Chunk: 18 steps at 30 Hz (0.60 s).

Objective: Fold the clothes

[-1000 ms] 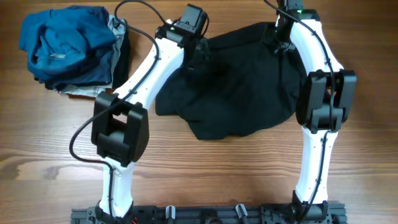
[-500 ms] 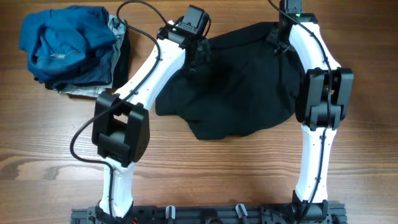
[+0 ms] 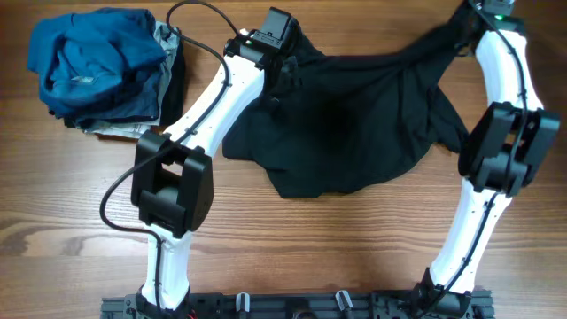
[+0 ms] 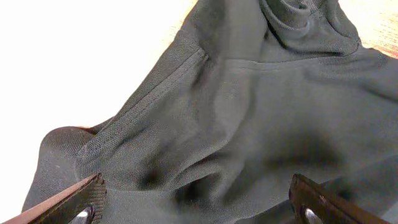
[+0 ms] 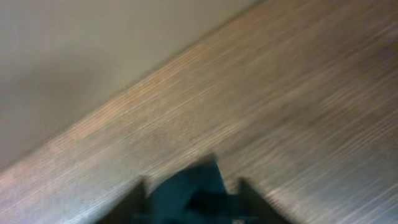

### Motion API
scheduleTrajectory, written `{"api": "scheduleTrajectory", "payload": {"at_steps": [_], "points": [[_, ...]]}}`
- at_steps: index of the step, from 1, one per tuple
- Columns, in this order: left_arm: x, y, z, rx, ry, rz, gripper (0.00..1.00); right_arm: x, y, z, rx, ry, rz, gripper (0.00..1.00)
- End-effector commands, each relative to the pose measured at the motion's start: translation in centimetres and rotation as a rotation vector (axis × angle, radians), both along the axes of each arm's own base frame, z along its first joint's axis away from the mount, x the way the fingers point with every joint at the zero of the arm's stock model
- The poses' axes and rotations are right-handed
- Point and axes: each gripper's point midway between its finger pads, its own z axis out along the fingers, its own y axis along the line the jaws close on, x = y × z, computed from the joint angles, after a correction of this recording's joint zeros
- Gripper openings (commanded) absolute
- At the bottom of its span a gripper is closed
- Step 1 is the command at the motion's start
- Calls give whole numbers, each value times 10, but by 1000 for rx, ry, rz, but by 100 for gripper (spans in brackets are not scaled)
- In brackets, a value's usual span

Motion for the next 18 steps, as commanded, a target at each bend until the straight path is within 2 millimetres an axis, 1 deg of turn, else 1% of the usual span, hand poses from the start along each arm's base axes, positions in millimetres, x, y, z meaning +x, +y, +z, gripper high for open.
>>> {"api": "scheduleTrajectory", "payload": {"at_steps": [1,3,5,6,8,9,11,12,14,15,16,17,18], "points": [[-2,-4,16,-20,-31,3,95,-1,9,17,-12,-7,26,100],[2,6,18,23,-53,21,99,-13,17,18,16,44,48,100],[3,8,26,27,-63,-22,99,-30,33,30,63,93,117,100],[-1,5,30,9,-54,-58,99,-43,44,42,111,114,145,100],[-17,-6,39,-31,-19,-149,98,-76,70,67,242,166,183,100],[-29,-10,44,-40,6,-182,98,-95,84,83,301,186,202,100],[-46,-9,53,-28,35,-196,99,-123,95,106,337,215,218,100],[-57,-7,68,-28,36,-202,99,-149,97,128,328,239,207,100],[-68,-3,87,-38,24,-194,99,-180,96,156,293,245,184,100],[-79,2,109,-52,3,-182,100,-202,95,176,269,242,166,99],[-87,5,122,-59,-10,-184,100,-223,97,195,258,227,159,100],[-104,7,141,-71,-24,-187,100,-253,103,220,250,201,161,100],[-111,7,147,-74,-22,-183,100,-269,106,229,246,197,160,100]]}}
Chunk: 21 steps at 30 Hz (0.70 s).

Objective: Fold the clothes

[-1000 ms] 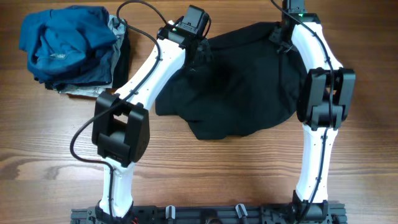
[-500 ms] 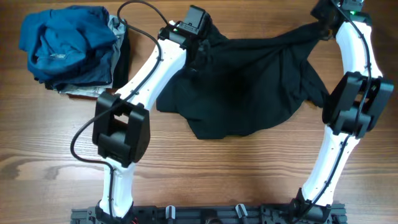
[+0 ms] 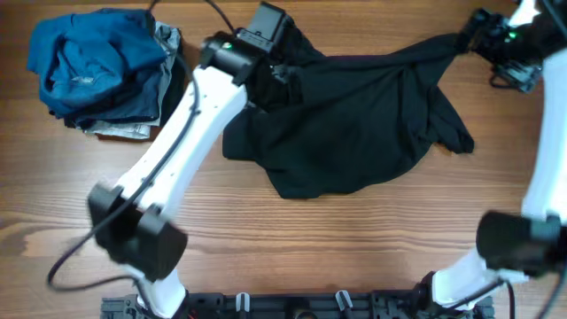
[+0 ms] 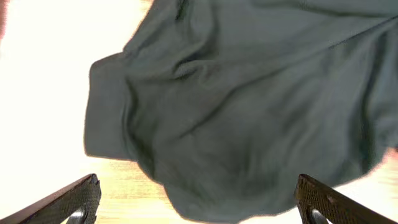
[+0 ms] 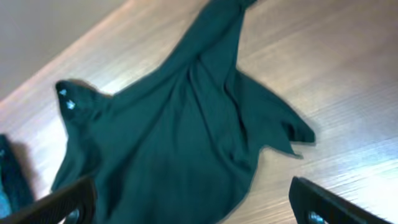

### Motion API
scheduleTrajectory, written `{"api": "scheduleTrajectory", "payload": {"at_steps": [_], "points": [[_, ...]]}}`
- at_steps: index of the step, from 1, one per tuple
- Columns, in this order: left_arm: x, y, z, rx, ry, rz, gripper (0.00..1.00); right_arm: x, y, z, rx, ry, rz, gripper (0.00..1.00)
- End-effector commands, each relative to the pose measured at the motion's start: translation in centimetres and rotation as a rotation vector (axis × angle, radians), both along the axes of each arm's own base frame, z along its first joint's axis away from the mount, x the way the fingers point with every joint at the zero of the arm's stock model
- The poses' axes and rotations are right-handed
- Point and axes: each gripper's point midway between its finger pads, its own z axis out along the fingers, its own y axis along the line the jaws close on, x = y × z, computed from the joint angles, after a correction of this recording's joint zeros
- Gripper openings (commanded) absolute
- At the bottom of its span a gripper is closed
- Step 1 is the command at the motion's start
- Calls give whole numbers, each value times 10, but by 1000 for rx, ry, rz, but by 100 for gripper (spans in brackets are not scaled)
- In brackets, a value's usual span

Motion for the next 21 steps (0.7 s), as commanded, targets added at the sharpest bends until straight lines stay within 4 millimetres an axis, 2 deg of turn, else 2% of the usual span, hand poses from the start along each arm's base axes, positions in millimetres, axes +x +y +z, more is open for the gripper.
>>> {"api": "scheduleTrajectory", "payload": {"at_steps": [1,2,3,4,6,8,11,14,16,20,21], "points": [[-36,1,43,-44,-33,-3,100,-70,5,52,-53,-48,-38,100],[-49,-2,43,-36,-7,-12,100,-87,6,57,-63,-36,-44,100],[-56,-5,40,-27,14,-18,100,-95,8,62,-69,-48,-31,100],[-67,-12,32,-14,42,-36,99,-110,14,63,-57,-59,-22,100],[-81,-24,14,8,79,-72,97,-130,16,50,-56,-22,-23,100],[-100,-38,-19,36,130,-108,96,-142,19,11,-35,71,-25,100],[-120,-48,-65,41,193,-157,96,-139,20,-41,-4,173,-28,100],[-135,-51,-106,3,258,-174,91,-135,24,-80,31,216,-16,100],[-138,-52,-123,-9,270,-178,88,-133,24,-88,31,218,-15,100],[-144,-78,-155,-99,318,-199,79,-127,23,-86,21,192,-2,100],[-145,-81,-168,-92,339,-171,72,-127,23,-86,16,189,6,100]]}}
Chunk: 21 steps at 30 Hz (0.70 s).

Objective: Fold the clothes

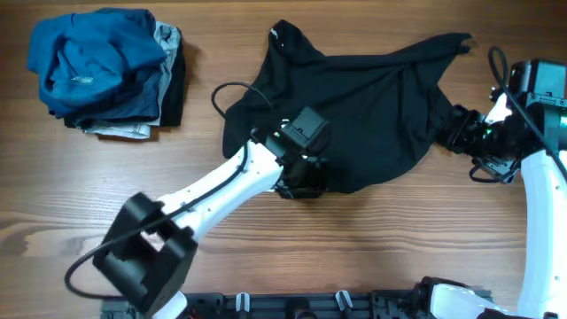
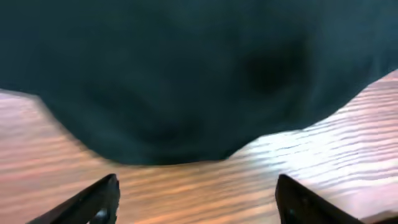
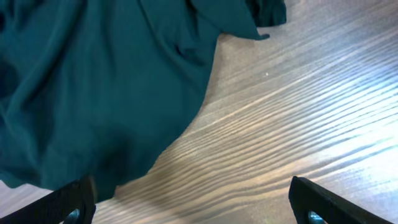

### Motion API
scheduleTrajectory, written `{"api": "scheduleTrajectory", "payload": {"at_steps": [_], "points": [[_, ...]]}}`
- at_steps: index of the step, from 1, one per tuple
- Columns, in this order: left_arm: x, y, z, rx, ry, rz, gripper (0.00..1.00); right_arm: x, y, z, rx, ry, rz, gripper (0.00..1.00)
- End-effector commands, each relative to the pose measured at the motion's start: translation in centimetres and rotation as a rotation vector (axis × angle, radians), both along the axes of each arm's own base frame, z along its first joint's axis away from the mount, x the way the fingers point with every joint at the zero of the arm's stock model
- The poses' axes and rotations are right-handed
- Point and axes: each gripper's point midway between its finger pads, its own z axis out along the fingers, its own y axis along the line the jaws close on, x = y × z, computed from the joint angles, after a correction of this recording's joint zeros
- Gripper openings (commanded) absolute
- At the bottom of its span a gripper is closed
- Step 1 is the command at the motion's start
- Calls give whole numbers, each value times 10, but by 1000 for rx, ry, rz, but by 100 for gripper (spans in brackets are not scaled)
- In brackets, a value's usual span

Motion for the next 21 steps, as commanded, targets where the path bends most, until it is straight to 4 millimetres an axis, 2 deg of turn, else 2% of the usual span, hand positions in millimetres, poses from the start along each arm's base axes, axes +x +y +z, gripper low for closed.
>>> {"api": "scheduleTrajectory", "payload": {"at_steps": [1,2,3,8,10,11,13,15,16,17,19,21], "points": [[-16,-11,-44,14,119,39,69,0,3,1,7,-14,20,100],[-17,-15,-54,9,145,36,60,1,3,1,7,-15,20,100],[-17,-15,-59,12,155,38,55,1,3,1,6,-16,21,100],[-9,-12,-64,37,117,48,35,4,2,2,4,-27,21,100],[-1,-7,-66,64,75,59,22,4,2,2,2,-30,28,100],[3,-5,-66,75,60,66,4,4,2,2,0,-30,32,100],[6,8,-65,98,69,83,4,5,2,2,-5,-33,44,100],[18,36,-54,147,57,147,4,6,2,3,-5,-36,44,100],[32,58,-36,152,28,177,4,7,2,2,-5,-38,44,100],[40,68,-26,140,8,190,4,7,2,1,-5,-35,45,100],[67,98,9,86,-74,263,4,7,2,-2,-3,-26,45,100],[82,123,31,52,-126,344,4,0,3,-15,7,13,45,100]]}}
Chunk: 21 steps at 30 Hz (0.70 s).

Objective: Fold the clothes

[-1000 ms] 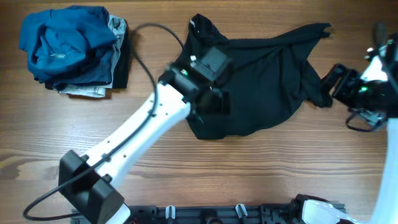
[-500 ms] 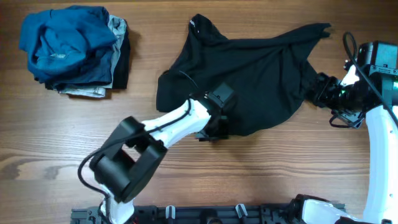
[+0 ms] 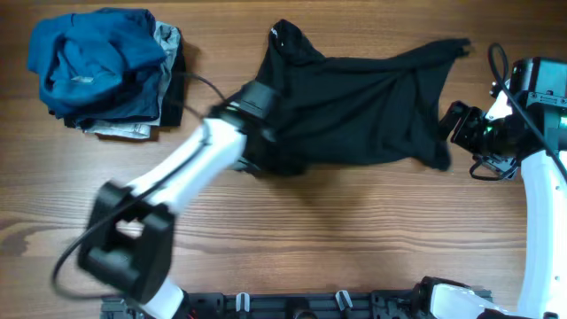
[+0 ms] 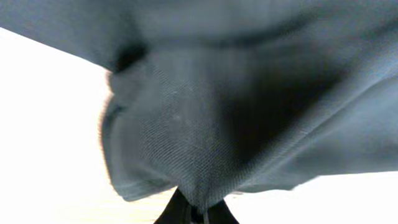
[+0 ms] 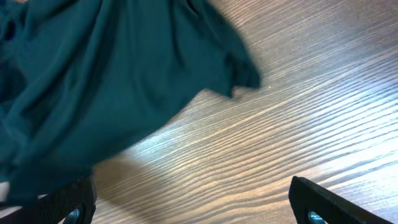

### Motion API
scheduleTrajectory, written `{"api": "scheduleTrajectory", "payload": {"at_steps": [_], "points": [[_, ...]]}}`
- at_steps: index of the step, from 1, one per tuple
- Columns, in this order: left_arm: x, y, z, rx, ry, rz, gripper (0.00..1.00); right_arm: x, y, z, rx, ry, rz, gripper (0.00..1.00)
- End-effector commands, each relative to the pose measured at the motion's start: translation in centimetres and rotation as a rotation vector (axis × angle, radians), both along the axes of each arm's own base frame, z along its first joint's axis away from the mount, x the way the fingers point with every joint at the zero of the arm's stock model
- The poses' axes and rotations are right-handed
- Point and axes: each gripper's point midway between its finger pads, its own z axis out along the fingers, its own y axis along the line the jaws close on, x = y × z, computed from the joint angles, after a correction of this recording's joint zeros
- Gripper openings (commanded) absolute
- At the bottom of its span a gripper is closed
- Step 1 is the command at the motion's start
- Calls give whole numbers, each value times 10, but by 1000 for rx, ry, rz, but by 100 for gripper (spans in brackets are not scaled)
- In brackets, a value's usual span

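A black shirt (image 3: 354,97) lies spread across the far middle of the wooden table (image 3: 354,239). My left gripper (image 3: 264,126) is at its left side, shut on a fold of the dark fabric (image 4: 236,93). The cloth is pinched between the fingertips (image 4: 196,210) at the bottom of the left wrist view. My right gripper (image 3: 457,124) hovers open just right of the shirt's right sleeve (image 3: 439,156). In the right wrist view the shirt (image 5: 93,74) fills the upper left, and nothing lies between the wide-apart right gripper (image 5: 196,211) fingers but bare wood.
A pile of blue and grey clothes (image 3: 93,62) sits at the far left corner. The left arm (image 3: 168,190) slants across the table's left half. The right arm (image 3: 536,195) stands along the right edge.
My left gripper was open over the shirt's near hem. It is now shut on the fabric, further up and to the left, and the hem has come up with it. The right gripper has barely moved.
At first my right gripper held the shirt's far right corner, and the left was open at its far left. Both then stood open and the shirt lay flat. Then the left was over the near hem and the right by the sleeve. Now the left holds the hem.
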Motion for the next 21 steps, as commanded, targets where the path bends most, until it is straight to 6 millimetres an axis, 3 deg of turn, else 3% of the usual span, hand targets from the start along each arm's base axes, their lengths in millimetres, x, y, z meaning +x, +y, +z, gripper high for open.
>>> {"api": "scheduleTrajectory", "payload": {"at_steps": [1,6,10,13,15,17,21], "points": [[28,43,46,-18,-144,83,4,-13,6,-27,26,76,22,100],[34,54,51,-14,-170,77,4,-40,20,-89,107,202,33,98],[39,53,53,-22,-189,78,4,-46,34,-116,181,213,47,84],[41,52,54,-26,-199,79,4,-43,46,-133,248,173,71,72],[41,52,54,-25,-199,78,4,-38,51,-146,269,129,82,54],[42,52,54,-27,-204,79,4,-28,50,-159,259,62,92,52],[43,51,54,-28,-205,79,4,-9,57,-166,230,-55,192,53]]}}
